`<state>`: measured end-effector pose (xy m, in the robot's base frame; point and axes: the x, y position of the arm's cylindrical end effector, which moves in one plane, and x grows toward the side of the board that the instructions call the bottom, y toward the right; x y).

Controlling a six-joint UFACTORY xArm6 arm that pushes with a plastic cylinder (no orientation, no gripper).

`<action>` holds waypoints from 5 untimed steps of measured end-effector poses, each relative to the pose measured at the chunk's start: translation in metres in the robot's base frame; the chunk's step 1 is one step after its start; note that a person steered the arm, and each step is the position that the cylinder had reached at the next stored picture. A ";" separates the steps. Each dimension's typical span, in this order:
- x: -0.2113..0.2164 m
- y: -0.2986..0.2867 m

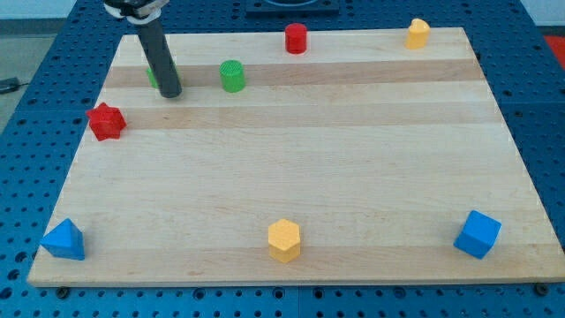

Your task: Push the green star to the top left of the board

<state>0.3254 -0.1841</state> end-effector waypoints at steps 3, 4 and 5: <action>-0.026 -0.029; -0.028 -0.037; -0.039 -0.037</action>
<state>0.2864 -0.2214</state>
